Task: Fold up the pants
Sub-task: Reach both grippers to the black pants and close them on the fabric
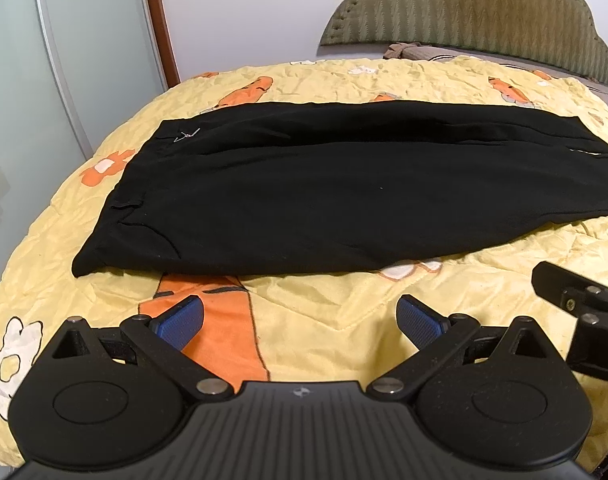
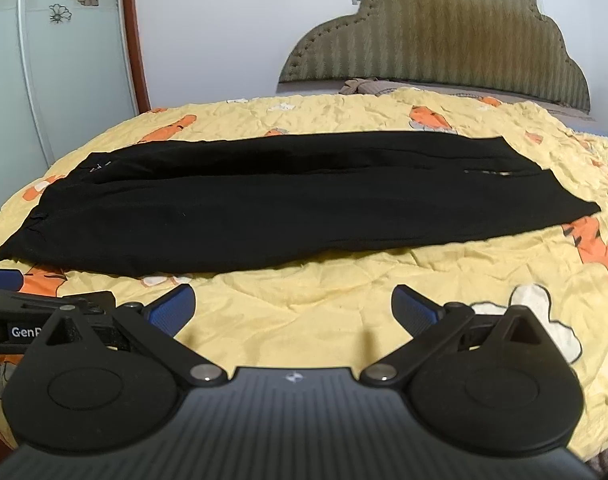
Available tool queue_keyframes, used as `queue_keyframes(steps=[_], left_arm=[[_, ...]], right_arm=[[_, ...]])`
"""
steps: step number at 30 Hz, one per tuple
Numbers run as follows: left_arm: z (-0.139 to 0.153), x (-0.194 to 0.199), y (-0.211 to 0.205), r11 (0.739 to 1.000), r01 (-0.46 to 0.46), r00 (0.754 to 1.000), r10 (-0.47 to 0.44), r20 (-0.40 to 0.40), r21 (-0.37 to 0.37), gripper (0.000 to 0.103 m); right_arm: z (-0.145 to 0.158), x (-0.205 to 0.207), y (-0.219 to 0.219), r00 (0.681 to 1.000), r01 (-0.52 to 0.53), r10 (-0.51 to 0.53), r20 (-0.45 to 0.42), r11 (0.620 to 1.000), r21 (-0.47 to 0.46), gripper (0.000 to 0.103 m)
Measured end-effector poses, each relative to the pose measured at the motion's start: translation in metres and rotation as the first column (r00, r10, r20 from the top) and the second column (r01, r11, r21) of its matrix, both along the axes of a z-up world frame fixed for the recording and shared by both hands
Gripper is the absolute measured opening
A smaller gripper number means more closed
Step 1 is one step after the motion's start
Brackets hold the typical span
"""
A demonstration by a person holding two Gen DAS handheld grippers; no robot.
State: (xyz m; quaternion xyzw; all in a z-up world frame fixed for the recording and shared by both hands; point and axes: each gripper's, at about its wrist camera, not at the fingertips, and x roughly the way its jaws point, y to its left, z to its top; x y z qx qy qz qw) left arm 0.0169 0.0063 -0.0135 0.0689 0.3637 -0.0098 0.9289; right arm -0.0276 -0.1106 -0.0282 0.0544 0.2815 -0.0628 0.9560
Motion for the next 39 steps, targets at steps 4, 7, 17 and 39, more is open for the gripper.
queue_keyframes(steps=[4, 7, 17, 39], left_arm=[[0.010, 0.009, 0.014, 1.000, 0.011, 1.000, -0.011, 0.017, -0.001, 0.103], [0.024, 0.023, 0.031, 1.000, 0.015, 0.999, -0.016, 0.044, 0.017, 0.103], [0.055, 0.105, 0.097, 0.984, 0.026, 0.993, -0.046, 0.111, 0.175, 0.103], [0.035, 0.357, 0.214, 0.977, 0.143, 0.978, -0.164, -0.126, -0.160, 0.103]], right_arm=[[0.006, 0.008, 0.001, 0.999, -0.035, 0.035, 0.017, 0.999, -0.020, 0.103], [0.017, 0.020, 0.002, 0.996, -0.080, 0.081, 0.031, 0.996, -0.038, 0.103], [0.063, 0.105, 0.000, 0.933, -0.322, 0.331, 0.145, 0.943, -0.077, 0.103], [0.067, 0.390, -0.007, 0.766, -0.643, 0.627, -0.144, 0.756, -0.125, 0.103]])
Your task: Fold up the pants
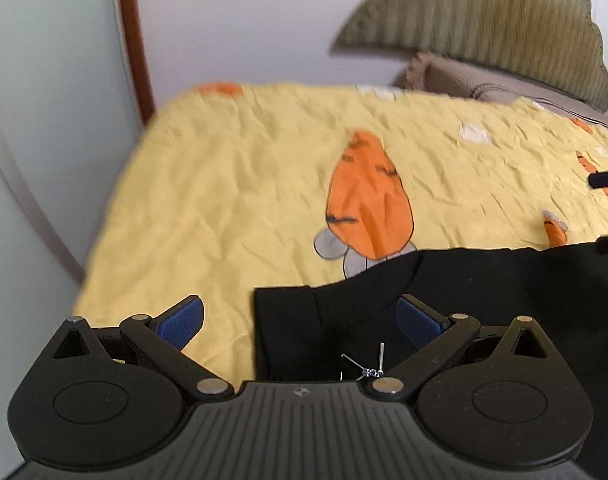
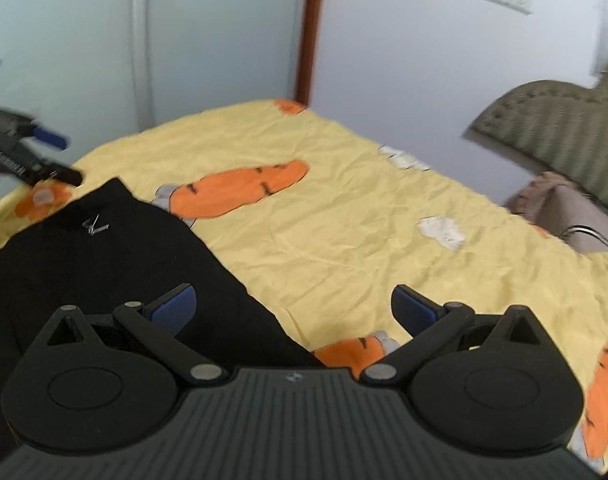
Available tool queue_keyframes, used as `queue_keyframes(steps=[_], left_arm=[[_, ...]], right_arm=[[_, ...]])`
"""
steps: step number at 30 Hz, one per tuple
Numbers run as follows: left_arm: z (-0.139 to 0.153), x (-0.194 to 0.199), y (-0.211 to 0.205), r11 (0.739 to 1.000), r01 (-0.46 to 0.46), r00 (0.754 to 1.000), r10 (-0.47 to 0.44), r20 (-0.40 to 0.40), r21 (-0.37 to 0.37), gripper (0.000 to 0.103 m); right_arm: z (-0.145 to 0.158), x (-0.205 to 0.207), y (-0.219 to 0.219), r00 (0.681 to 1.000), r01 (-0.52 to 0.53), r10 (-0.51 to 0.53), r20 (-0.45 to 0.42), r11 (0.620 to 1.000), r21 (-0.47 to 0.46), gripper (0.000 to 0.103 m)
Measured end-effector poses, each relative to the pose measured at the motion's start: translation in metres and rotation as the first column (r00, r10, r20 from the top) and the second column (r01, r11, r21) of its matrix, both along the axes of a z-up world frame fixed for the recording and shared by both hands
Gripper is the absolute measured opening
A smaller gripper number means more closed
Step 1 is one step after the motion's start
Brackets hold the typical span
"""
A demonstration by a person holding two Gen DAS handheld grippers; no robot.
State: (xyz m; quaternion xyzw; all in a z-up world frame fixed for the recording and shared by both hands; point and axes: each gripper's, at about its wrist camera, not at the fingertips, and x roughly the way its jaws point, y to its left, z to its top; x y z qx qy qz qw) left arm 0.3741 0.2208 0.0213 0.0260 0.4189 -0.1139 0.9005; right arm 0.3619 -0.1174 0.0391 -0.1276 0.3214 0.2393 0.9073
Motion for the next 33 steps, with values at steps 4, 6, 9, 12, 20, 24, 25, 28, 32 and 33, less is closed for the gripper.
queue_keyframes(steps=[4, 6, 9, 12, 20, 24, 25, 28, 32, 33], left_arm=[[-0.013, 0.022, 0.003, 0.999, 0.048, 0.996, -0.049, -0.072, -0.016, 0.103], [-0.018, 0.026, -0.001, 0.996, 0.087, 0.992, -0.087, -0.095, -0.001, 0.103], [-0.028, 0.033, -0.005, 0.993, 0.103, 0.988, -0.096, -0.120, 0.052, 0.103], [-0.034, 0.034, 0.000, 0.994, 0.082, 0.992, -0.075, -0.105, 0.067, 0.103], [-0.050, 0.036, 0.004, 0.988, 0.087, 0.987, -0.103, -0.121, -0.131, 0.103], [-0.049, 0.038, 0.011, 0.976, -0.004, 0.993, -0.021, -0.112, -0.216, 0.093], [-0.049, 0.038, 0.012, 0.978, -0.027, 0.995, 0.005, -0.104, -0.207, 0.086], [-0.045, 0.035, 0.014, 0.987, -0.061, 0.995, 0.049, -0.083, -0.152, 0.051], [-0.039, 0.026, 0.017, 0.987, -0.054, 0.998, 0.047, -0.052, -0.151, 0.030], [-0.038, 0.024, 0.018, 0.987, -0.050, 0.998, 0.043, -0.046, -0.152, 0.028]], right_arm=[[-0.020, 0.031, -0.002, 0.994, -0.061, 0.065, -0.088, 0.997, 0.050, 0.102], [-0.030, 0.044, -0.005, 0.986, -0.072, 0.084, -0.142, 0.994, 0.087, 0.098], [-0.042, 0.056, -0.008, 0.977, -0.093, 0.109, -0.181, 0.991, 0.095, 0.095], [-0.052, 0.061, -0.010, 0.971, -0.115, 0.127, -0.203, 0.991, 0.070, 0.094], [-0.064, 0.065, -0.012, 0.969, -0.138, 0.138, -0.207, 0.990, 0.015, 0.094], [-0.073, 0.069, -0.011, 0.961, -0.141, 0.138, -0.238, 0.990, 0.005, 0.075], [-0.076, 0.069, -0.011, 0.961, -0.141, 0.137, -0.240, 0.990, -0.003, 0.072], [-0.080, 0.071, -0.012, 0.959, -0.138, 0.136, -0.247, 0.990, 0.010, 0.063], [-0.078, 0.069, -0.010, 0.956, -0.156, 0.157, -0.247, 0.987, 0.024, 0.032], [-0.077, 0.068, -0.009, 0.955, -0.157, 0.159, -0.251, 0.987, 0.028, 0.023]])
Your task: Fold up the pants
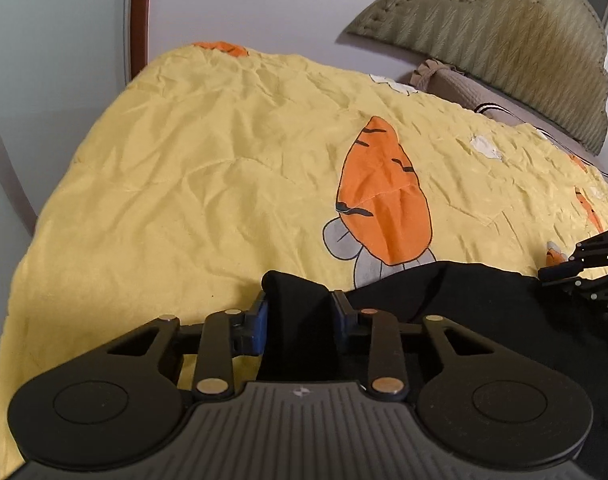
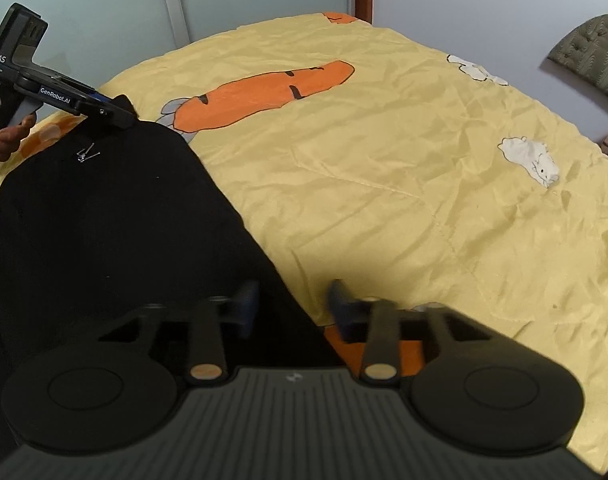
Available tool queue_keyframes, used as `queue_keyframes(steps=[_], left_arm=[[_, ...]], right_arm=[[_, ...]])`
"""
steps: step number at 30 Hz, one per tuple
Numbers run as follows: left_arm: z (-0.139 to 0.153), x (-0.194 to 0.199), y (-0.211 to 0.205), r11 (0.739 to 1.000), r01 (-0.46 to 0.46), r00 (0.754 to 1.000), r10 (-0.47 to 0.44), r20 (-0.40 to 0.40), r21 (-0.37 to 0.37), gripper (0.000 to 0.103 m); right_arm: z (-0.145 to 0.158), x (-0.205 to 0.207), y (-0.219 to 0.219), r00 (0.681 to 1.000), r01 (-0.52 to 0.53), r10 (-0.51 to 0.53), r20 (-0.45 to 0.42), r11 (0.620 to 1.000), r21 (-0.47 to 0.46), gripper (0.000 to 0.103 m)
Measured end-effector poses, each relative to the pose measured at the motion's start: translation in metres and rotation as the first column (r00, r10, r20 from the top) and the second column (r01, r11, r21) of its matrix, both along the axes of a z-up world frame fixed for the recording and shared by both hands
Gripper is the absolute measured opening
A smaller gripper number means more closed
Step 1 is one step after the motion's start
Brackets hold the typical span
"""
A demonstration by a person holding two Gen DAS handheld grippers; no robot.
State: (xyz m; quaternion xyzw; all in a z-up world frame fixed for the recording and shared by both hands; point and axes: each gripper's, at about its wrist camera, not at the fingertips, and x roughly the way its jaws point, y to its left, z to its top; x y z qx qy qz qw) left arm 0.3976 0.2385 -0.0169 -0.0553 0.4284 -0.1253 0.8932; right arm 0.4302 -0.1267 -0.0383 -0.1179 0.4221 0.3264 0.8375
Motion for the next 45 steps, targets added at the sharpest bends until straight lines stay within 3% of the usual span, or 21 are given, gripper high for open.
queue_keyframes(steps=[3, 6, 13, 20, 25, 29, 35, 41, 45], left_arm=[[0.001, -0.006, -0.002, 1.000, 0.017, 1.000, -0.017, 0.007, 0.000, 0.019], [0.006, -0.013, -0.004, 0.999, 0.033, 0.999, -0.033, 0.020, -0.010, 0.016], [0.024, -0.042, -0.005, 0.999, 0.036, 0.995, -0.038, 0.095, 0.029, 0.015], [0.050, -0.098, -0.001, 0.998, 0.026, 0.984, -0.036, 0.175, 0.058, 0.015], [0.057, -0.156, 0.003, 0.999, 0.009, 0.980, -0.019, 0.197, 0.051, 0.015], [0.047, -0.207, 0.008, 0.999, -0.016, 0.982, 0.007, 0.189, 0.048, 0.013], [0.021, -0.265, 0.025, 0.996, -0.088, 0.986, 0.085, 0.143, 0.015, 0.013], [0.007, -0.296, 0.032, 0.992, -0.120, 0.986, 0.123, 0.109, -0.032, 0.013], [0.015, -0.298, 0.027, 0.986, -0.104, 0.986, 0.119, 0.116, -0.130, 0.013]], right_arm=[[0.001, -0.004, 0.003, 1.000, -0.006, 0.006, -0.001, 1.000, 0.000, 0.010], [0.002, -0.011, 0.006, 1.000, 0.003, -0.003, 0.021, 1.000, -0.005, 0.005], [0.024, -0.043, 0.011, 0.984, 0.020, -0.015, 0.175, 0.999, -0.026, 0.004], [0.055, -0.109, 0.024, 0.927, 0.013, 0.026, 0.375, 0.995, -0.102, 0.004], [0.065, -0.166, 0.029, 0.898, 0.001, 0.052, 0.438, 0.993, -0.120, 0.004], [0.061, -0.215, 0.031, 0.890, -0.010, 0.069, 0.450, 0.991, -0.132, 0.004], [0.041, -0.277, 0.033, 0.905, -0.031, 0.087, 0.416, 0.990, -0.141, 0.004], [0.027, -0.318, 0.033, 0.913, -0.039, 0.096, 0.396, 0.988, -0.151, 0.004], [0.022, -0.330, 0.033, 0.908, -0.023, 0.088, 0.410, 0.987, -0.160, 0.004]])
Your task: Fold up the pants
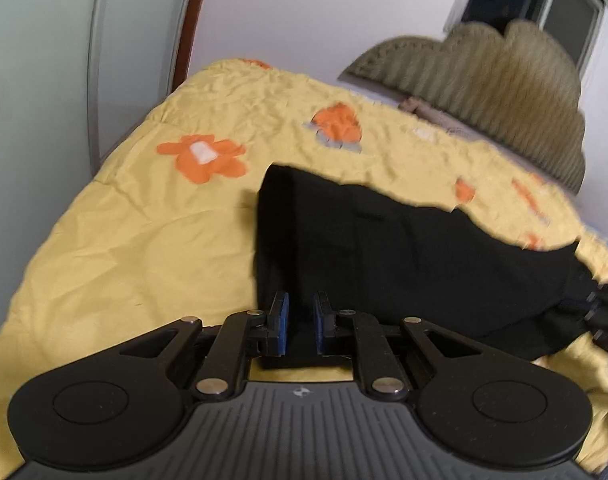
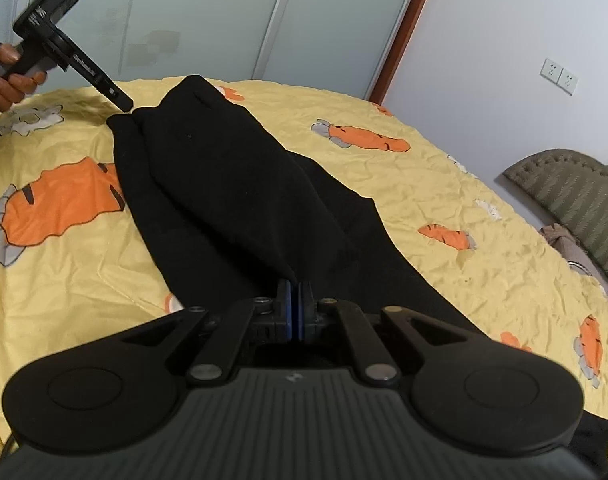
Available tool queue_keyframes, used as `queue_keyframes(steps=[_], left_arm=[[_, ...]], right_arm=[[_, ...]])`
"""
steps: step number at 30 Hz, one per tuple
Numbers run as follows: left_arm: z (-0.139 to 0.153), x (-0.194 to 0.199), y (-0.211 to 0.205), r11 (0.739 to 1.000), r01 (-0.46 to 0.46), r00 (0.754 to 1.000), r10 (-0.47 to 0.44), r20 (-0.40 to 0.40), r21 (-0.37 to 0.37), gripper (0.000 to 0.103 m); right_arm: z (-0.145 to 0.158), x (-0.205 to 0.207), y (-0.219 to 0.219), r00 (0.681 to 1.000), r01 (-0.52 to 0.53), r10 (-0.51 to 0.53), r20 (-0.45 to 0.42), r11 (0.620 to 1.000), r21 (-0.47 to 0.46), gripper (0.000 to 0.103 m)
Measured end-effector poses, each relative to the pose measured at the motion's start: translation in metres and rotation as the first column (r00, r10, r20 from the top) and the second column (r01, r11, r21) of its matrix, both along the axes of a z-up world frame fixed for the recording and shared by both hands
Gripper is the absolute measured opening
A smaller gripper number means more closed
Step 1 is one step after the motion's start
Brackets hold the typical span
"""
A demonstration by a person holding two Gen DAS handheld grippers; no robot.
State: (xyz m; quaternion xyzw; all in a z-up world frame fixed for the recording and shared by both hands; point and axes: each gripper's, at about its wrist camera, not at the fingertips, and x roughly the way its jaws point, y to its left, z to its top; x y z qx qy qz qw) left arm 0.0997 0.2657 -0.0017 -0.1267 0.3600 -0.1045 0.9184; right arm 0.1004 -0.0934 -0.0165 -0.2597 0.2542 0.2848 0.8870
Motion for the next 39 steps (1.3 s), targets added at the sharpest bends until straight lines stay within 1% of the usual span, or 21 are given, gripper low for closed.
queue_keyframes(steps=[2, 4, 7, 9, 13, 17, 19, 20, 21, 23, 24, 26, 28, 29, 30, 32, 35, 36, 37, 38, 39], left_arm=[[0.002, 0.005, 0.000, 0.992, 0.028, 0.999, -0.032, -0.037, -0.120, 0.013], [0.001, 0.007, -0.002, 0.968, 0.022, 0.997, -0.041, -0.072, -0.249, 0.013], [-0.005, 0.005, -0.012, 0.934, 0.020, 0.992, -0.062, -0.107, -0.356, 0.013], [-0.012, 0.005, -0.017, 0.902, -0.013, 0.990, -0.049, -0.133, -0.431, 0.013], [-0.037, 0.012, -0.020, 0.797, -0.130, 0.976, -0.003, -0.219, -0.590, 0.013], [-0.063, 0.017, -0.019, 0.699, -0.279, 0.946, 0.081, -0.315, -0.658, 0.013], [-0.075, 0.011, -0.017, 0.633, -0.338, 0.925, 0.088, -0.369, -0.697, 0.013], [-0.077, 0.007, -0.018, 0.623, -0.344, 0.923, 0.087, -0.376, -0.702, 0.013], [-0.076, 0.004, -0.019, 0.635, -0.356, 0.918, 0.097, -0.385, -0.686, 0.013], [-0.073, 0.002, -0.020, 0.680, -0.377, 0.907, 0.133, -0.399, -0.629, 0.013], [-0.073, 0.004, -0.020, 0.684, -0.385, 0.901, 0.131, -0.415, -0.620, 0.013], [-0.072, 0.004, -0.019, 0.660, -0.391, 0.898, 0.120, -0.423, -0.641, 0.014], [-0.067, 0.011, -0.019, 0.671, -0.387, 0.903, 0.139, -0.406, -0.632, 0.018], [-0.064, 0.012, -0.015, 0.669, -0.400, 0.901, 0.163, -0.402, -0.626, 0.024], [-0.065, 0.016, -0.014, 0.662, -0.409, 0.900, 0.178, -0.398, -0.628, 0.030], [-0.068, 0.023, -0.012, 0.641, -0.436, 0.892, 0.211, -0.401, -0.632, 0.033], [-0.075, 0.022, -0.009, 0.582, -0.479, 0.876, 0.264, -0.404, -0.657, 0.032], [-0.075, 0.019, -0.009, 0.564, -0.487, 0.872, 0.275, -0.404, -0.667, 0.026], [-0.073, 0.015, -0.008, 0.567, -0.484, 0.874, 0.284, -0.393, -0.667, 0.022], [-0.068, 0.013, -0.009, 0.594, -0.474, 0.880, 0.296, -0.371, -0.650, 0.013], [-0.061, 0.007, -0.007, 0.626, -0.463, 0.886, 0.312, -0.343, -0.627, 0.012]], right_arm=[[-0.002, -0.002, 0.001, 1.000, 0.007, -0.007, 0.013, 1.000, -0.003, 0.004], [-0.003, -0.004, 0.003, 1.000, 0.014, -0.014, 0.026, 1.000, -0.008, 0.004], [-0.005, -0.009, 0.002, 0.999, 0.026, -0.026, 0.031, 1.000, 0.008, 0.004], [-0.006, -0.009, -0.001, 0.999, 0.033, -0.033, 0.028, 0.999, 0.024, 0.004], [-0.008, -0.009, -0.002, 0.999, 0.036, -0.037, 0.025, 0.999, 0.034, 0.004], [-0.007, -0.010, -0.002, 0.999, 0.036, -0.038, 0.030, 0.999, 0.041, 0.004], [-0.006, -0.010, -0.003, 0.999, 0.037, -0.038, 0.029, 0.998, 0.048, 0.004], [-0.006, -0.010, -0.004, 0.999, 0.037, -0.039, 0.030, 0.998, 0.049, 0.004], [-0.006, -0.010, -0.004, 0.999, 0.036, -0.037, 0.030, 0.998, 0.048, 0.004], [-0.005, -0.013, -0.004, 0.999, 0.032, -0.034, 0.034, 0.998, 0.049, 0.004], [-0.005, -0.013, -0.005, 0.999, 0.032, -0.034, 0.032, 0.998, 0.051, 0.004], [-0.006, -0.012, -0.006, 0.999, 0.032, -0.033, 0.026, 0.998, 0.055, 0.004], [-0.007, -0.012, -0.006, 0.999, 0.035, -0.037, 0.026, 0.998, 0.055, 0.004], [-0.007, -0.013, -0.006, 0.999, 0.035, -0.036, 0.025, 0.998, 0.058, 0.004], [-0.008, -0.013, -0.006, 0.999, 0.036, -0.038, 0.024, 0.997, 0.061, 0.004], [-0.009, -0.013, -0.006, 0.999, 0.040, -0.042, 0.021, 0.997, 0.064, 0.004], [-0.011, -0.015, -0.005, 0.999, 0.045, -0.046, 0.022, 0.997, 0.060, 0.004], [-0.011, -0.016, -0.005, 0.999, 0.045, -0.046, 0.024, 0.997, 0.059, 0.004], [-0.011, -0.016, -0.005, 0.999, 0.045, -0.047, 0.025, 0.997, 0.060, 0.004], [-0.011, -0.016, -0.005, 0.999, 0.047, -0.048, 0.025, 0.997, 0.062, 0.004], [-0.011, -0.016, -0.005, 0.998, 0.048, -0.050, 0.026, 0.997, 0.062, 0.004]])
